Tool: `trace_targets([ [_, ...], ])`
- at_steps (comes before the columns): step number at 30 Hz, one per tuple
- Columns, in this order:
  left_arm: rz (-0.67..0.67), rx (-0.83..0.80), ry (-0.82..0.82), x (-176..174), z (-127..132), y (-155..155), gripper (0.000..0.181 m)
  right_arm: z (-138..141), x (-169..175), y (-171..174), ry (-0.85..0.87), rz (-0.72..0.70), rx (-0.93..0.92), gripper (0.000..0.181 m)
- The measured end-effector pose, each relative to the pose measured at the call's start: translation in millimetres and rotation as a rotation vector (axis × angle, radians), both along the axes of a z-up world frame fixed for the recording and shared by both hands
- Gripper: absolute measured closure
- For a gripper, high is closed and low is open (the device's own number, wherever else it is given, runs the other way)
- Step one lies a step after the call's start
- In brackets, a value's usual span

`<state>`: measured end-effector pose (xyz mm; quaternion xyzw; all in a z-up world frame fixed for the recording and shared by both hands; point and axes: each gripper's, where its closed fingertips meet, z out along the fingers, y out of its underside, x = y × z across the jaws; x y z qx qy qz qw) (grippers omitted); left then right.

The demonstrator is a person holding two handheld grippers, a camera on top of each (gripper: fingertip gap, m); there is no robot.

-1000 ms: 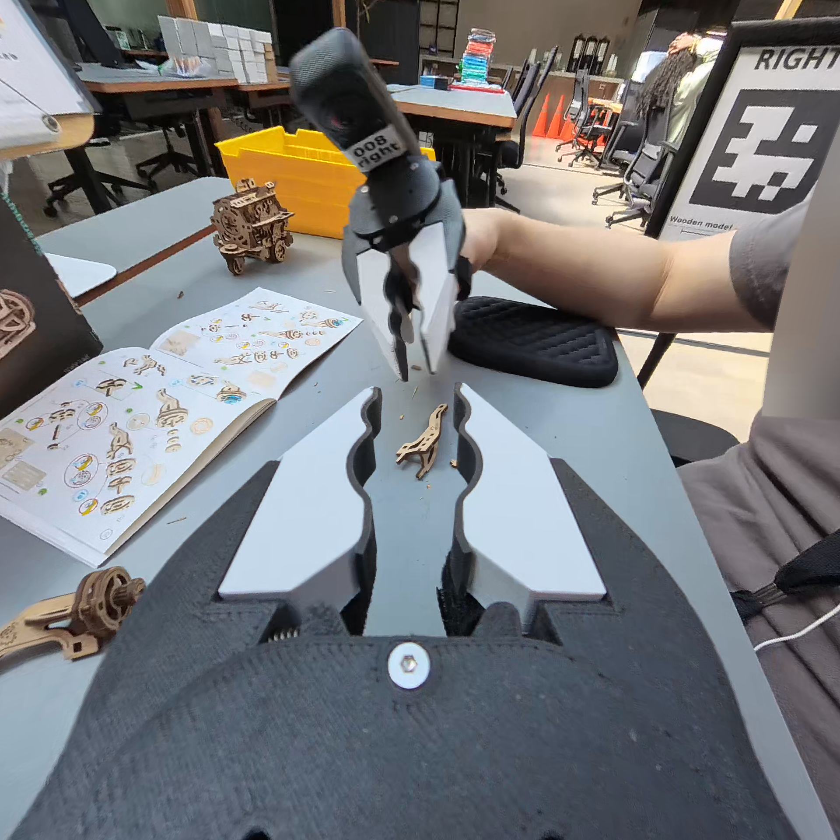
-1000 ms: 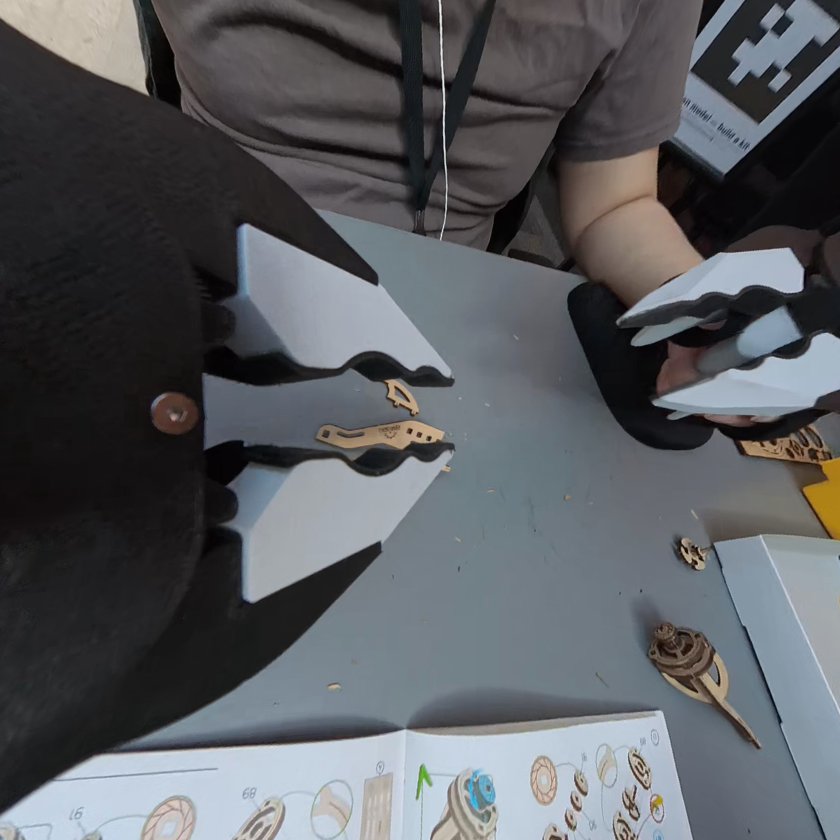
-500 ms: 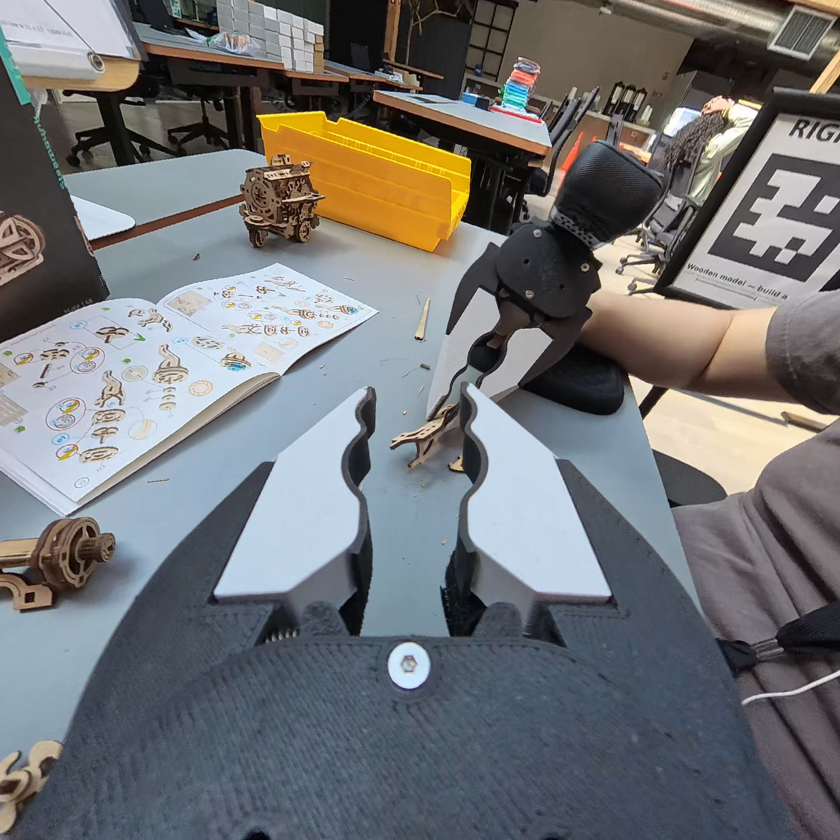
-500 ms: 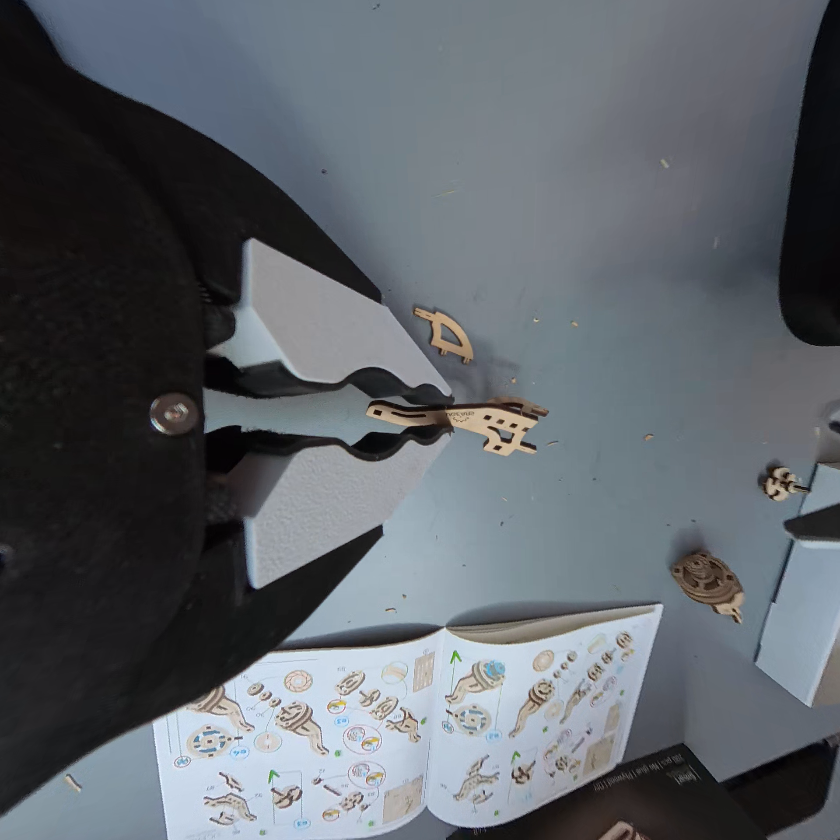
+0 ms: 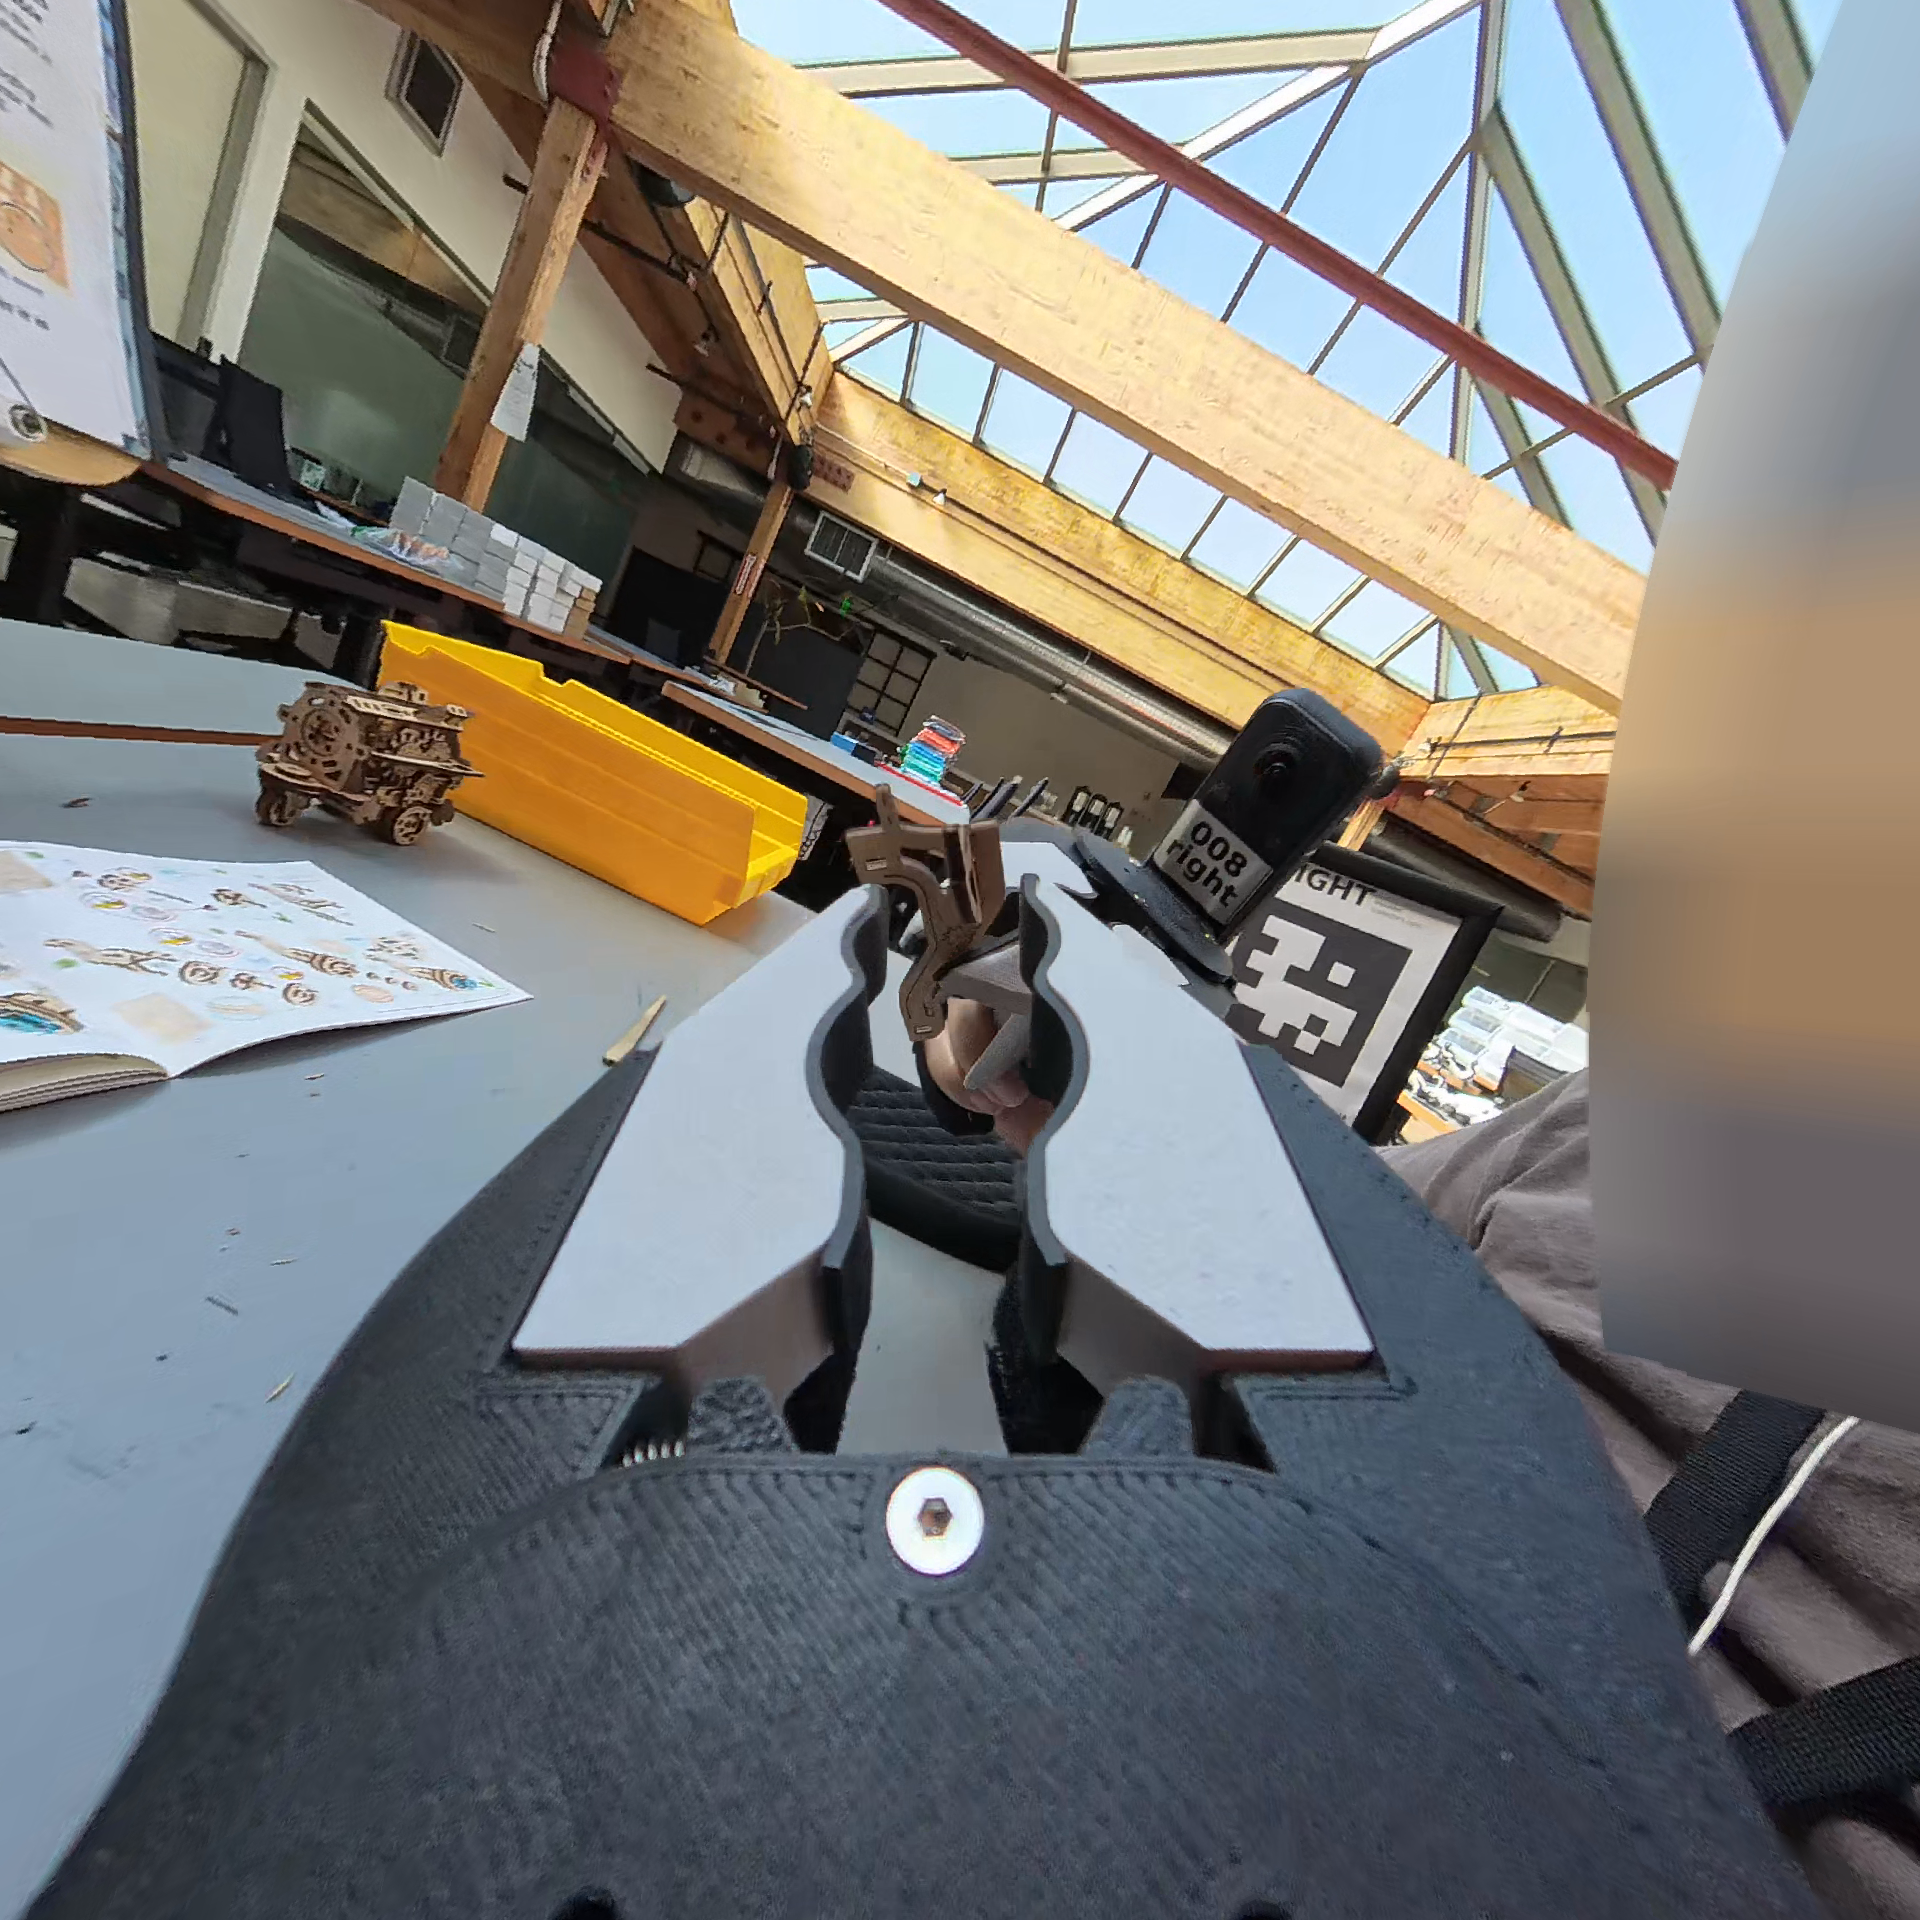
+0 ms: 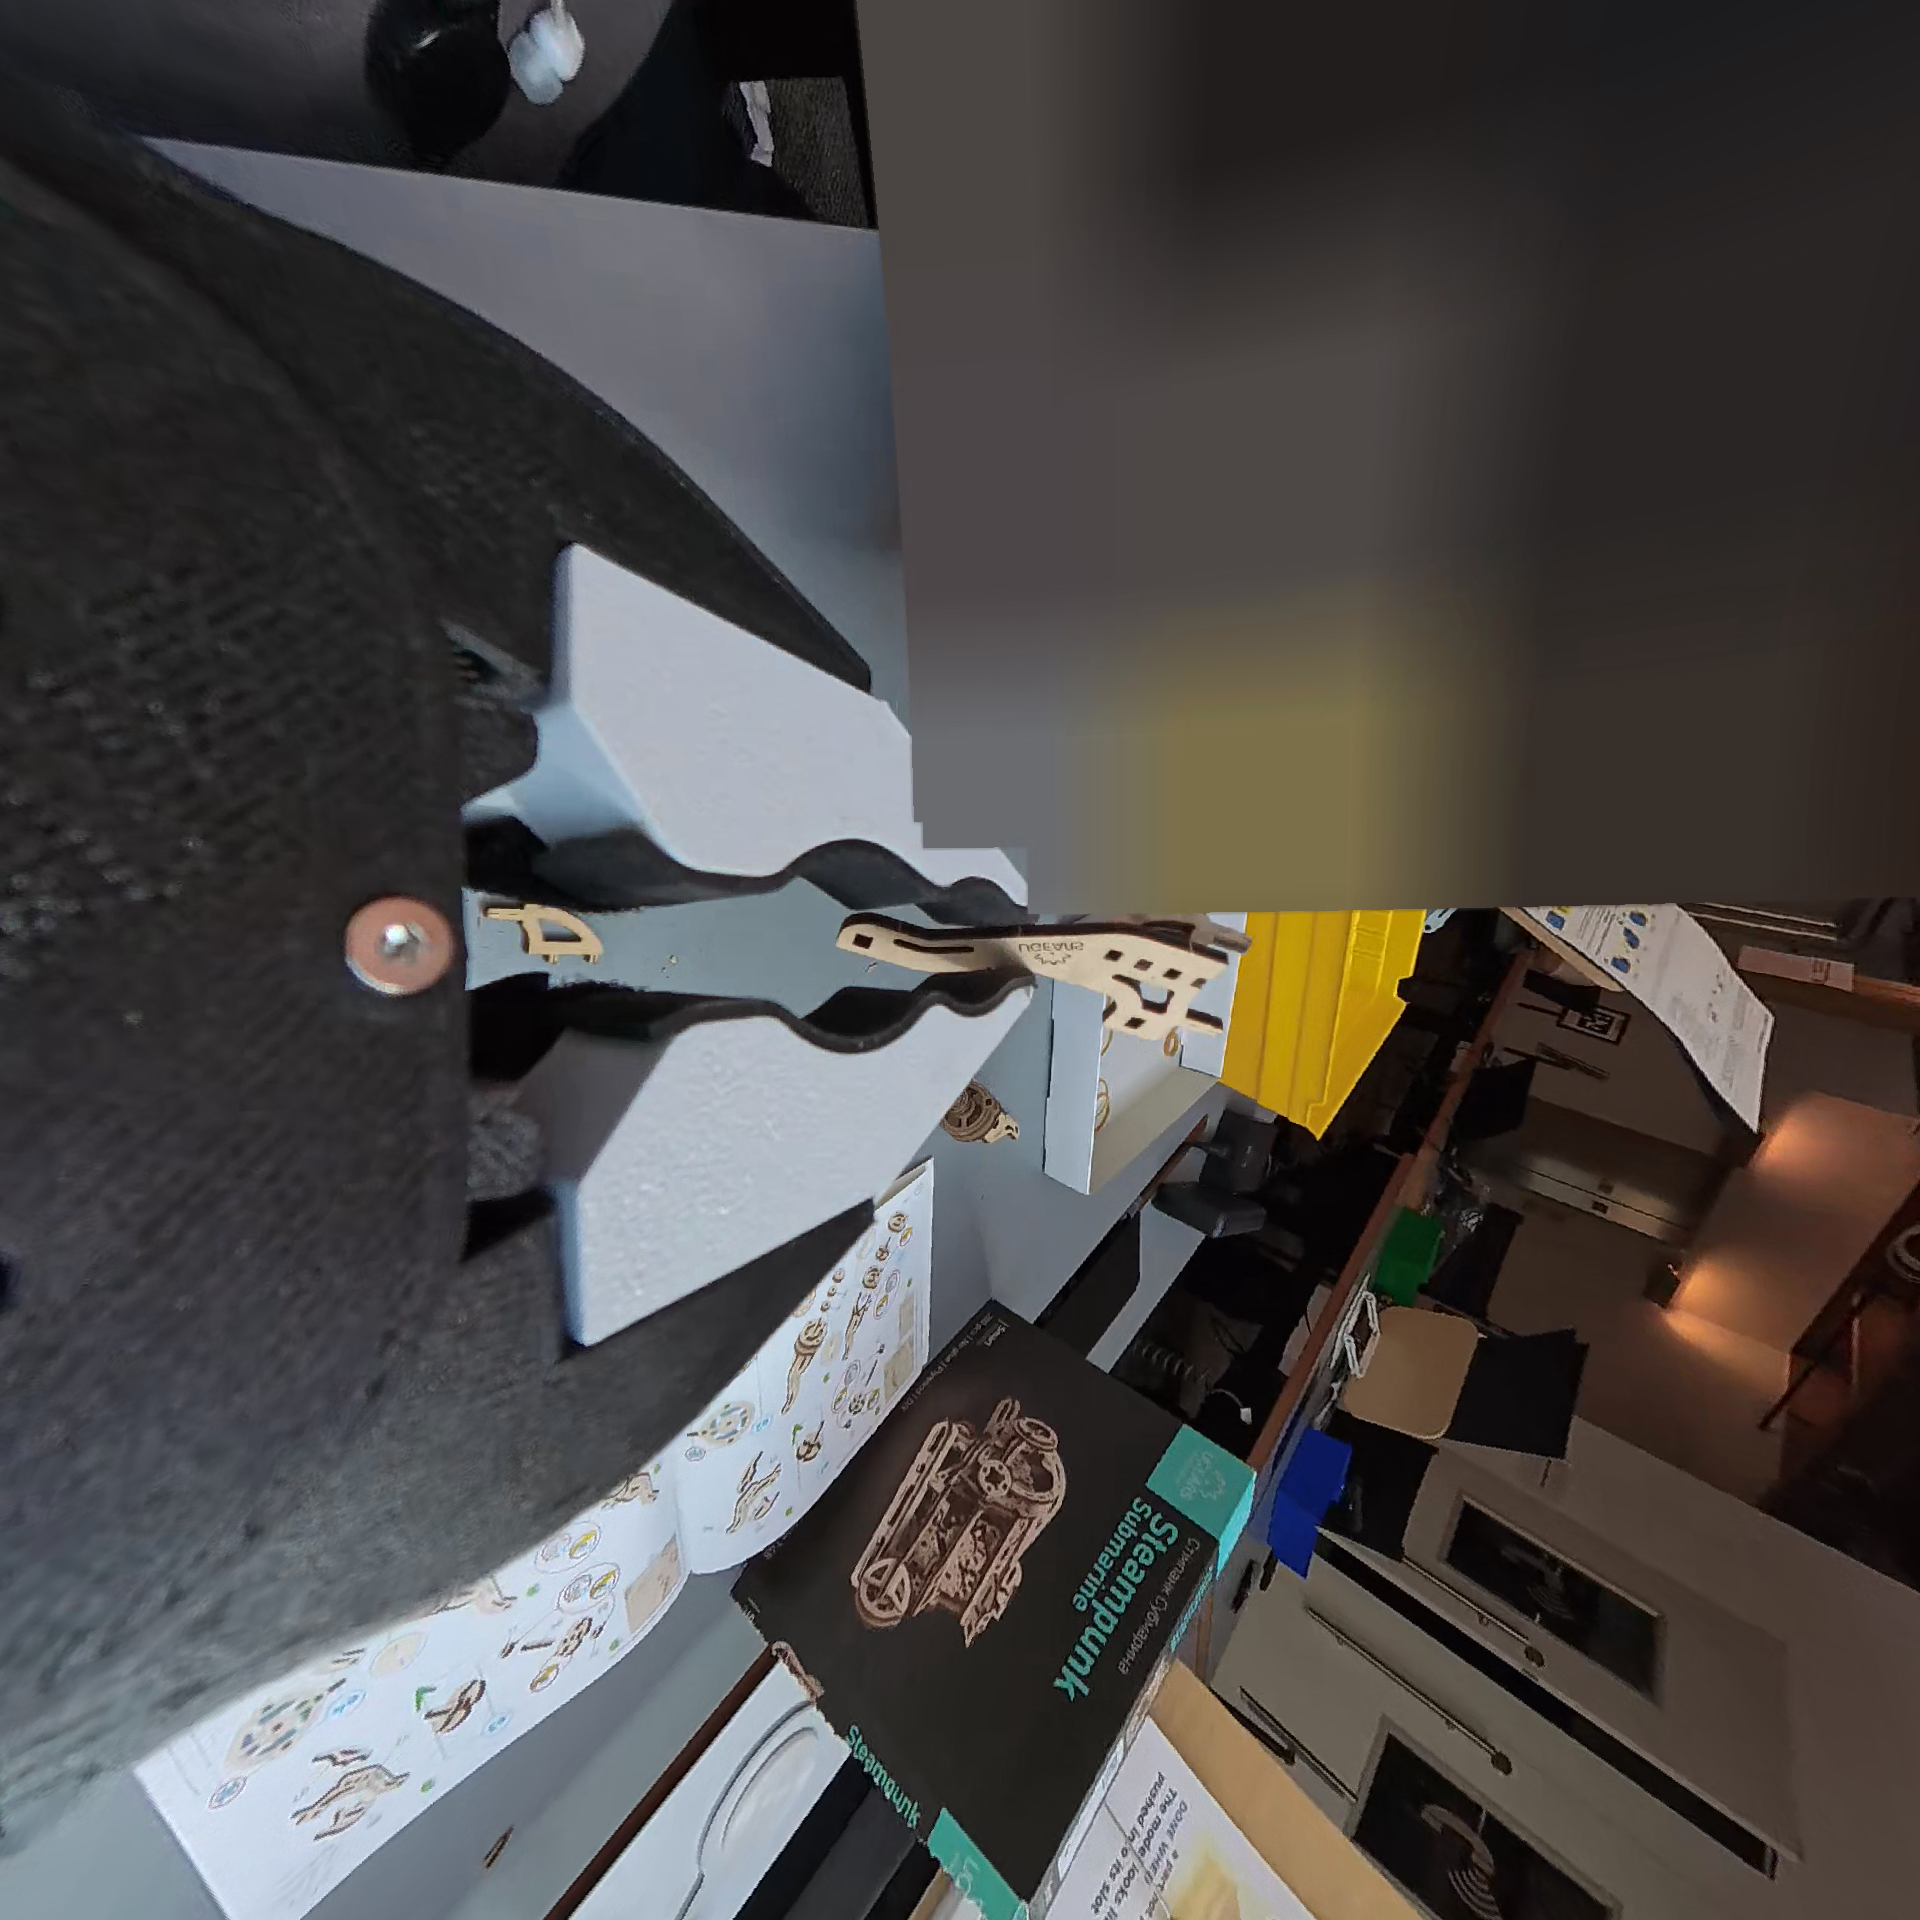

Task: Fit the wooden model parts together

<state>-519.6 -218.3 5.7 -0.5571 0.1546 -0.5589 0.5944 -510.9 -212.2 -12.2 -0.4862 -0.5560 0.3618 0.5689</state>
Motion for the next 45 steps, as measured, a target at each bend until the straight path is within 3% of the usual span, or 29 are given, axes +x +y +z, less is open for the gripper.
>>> trace_targets([
  [4,-0.023,0.048,-0.065,-0.6,7.2,-6.8,0.179,3.0,-0.3,-4.6,0.027,0.019,-0.026,0.175],
  [15,-0.011,0.029,-0.055,9.0,1.4,-1.5,0.178,-2.4,-0.5,0.1,0.034,-0.005,-0.025,0.175],
  [30,0.101,0.092,-0.034,3.1,1.9,-2.9,0.181,-2.9,-8.2,-2.1,-0.064,-0.247,0.329,0.175],
  [38,0.095,0.116,0.005,-1.1,1.3,-10.8,0.181,14.4,-10.3,-22.3,0.035,-0.119,0.233,0.149],
  [45,0.090,0.134,0.060,8.2,-2.9,-11.9,0.181,4.5,-19.6,-31.0,0.018,-0.062,0.163,0.132],
])
